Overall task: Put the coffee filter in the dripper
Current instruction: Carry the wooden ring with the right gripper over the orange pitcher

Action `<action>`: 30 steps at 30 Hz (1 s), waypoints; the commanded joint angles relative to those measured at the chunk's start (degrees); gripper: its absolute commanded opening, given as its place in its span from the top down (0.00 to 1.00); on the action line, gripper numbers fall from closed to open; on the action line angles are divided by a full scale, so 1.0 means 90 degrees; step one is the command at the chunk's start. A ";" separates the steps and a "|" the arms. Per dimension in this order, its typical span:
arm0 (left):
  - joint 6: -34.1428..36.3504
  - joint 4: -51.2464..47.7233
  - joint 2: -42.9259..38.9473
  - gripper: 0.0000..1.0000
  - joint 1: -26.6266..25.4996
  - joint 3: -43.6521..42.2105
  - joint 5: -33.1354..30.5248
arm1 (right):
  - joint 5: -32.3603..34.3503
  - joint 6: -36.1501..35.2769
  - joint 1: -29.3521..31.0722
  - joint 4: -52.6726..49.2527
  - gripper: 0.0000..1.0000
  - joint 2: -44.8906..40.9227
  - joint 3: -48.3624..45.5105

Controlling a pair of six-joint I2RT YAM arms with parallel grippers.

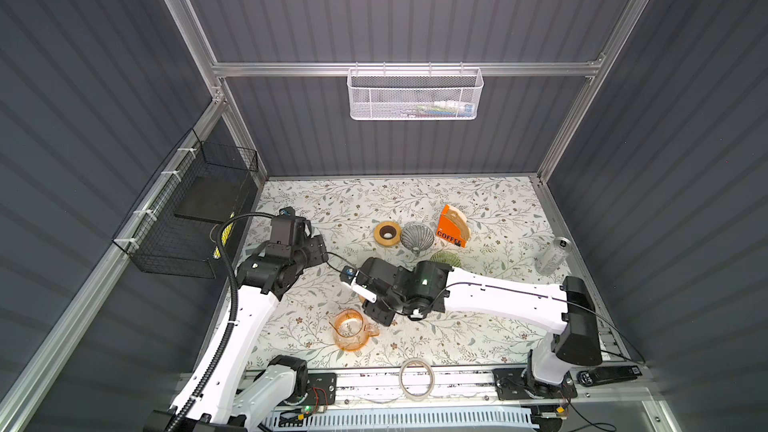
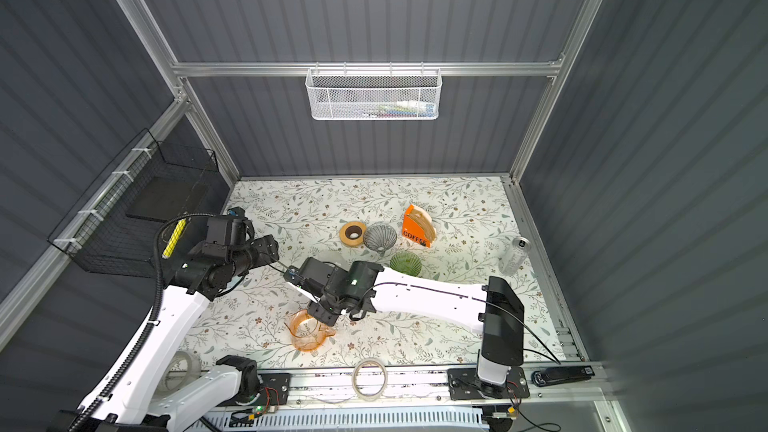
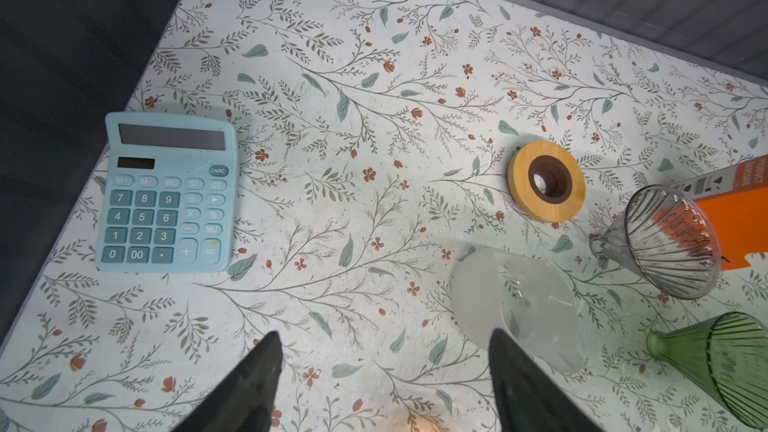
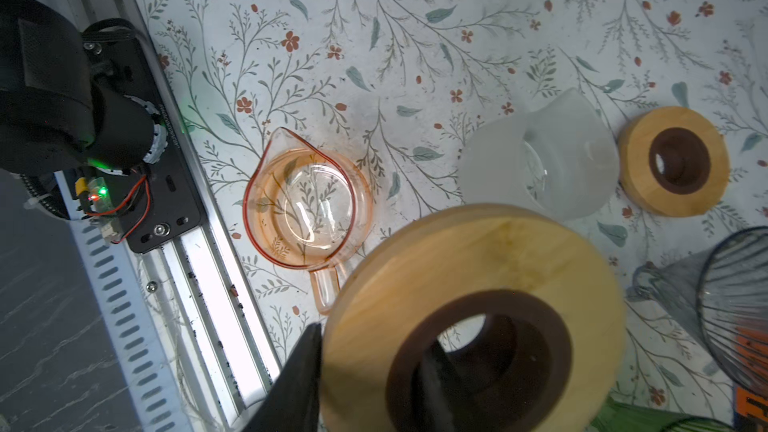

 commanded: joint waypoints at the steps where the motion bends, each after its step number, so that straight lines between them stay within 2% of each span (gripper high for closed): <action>1: -0.0093 -0.0393 -0.0110 0.21 -0.0029 0.0034 -0.0218 | -0.0299 -0.0004 0.0100 -0.0170 0.79 0.0235 0.0260; 10: 0.0010 -0.0538 -0.0289 0.20 -0.0029 -0.0022 -0.0540 | -0.0609 -0.0004 0.0478 -0.0195 0.78 0.0801 0.0752; 21: 0.0151 -0.0504 -0.0383 0.19 -0.0029 -0.0120 -0.0594 | -0.0859 0.0005 0.0505 -0.0086 0.77 0.1362 0.1042; 30: 0.0258 -0.0414 -0.0423 0.18 -0.0029 -0.0129 -0.0528 | -0.0774 -0.0198 0.0510 -0.0135 0.76 0.1725 0.1284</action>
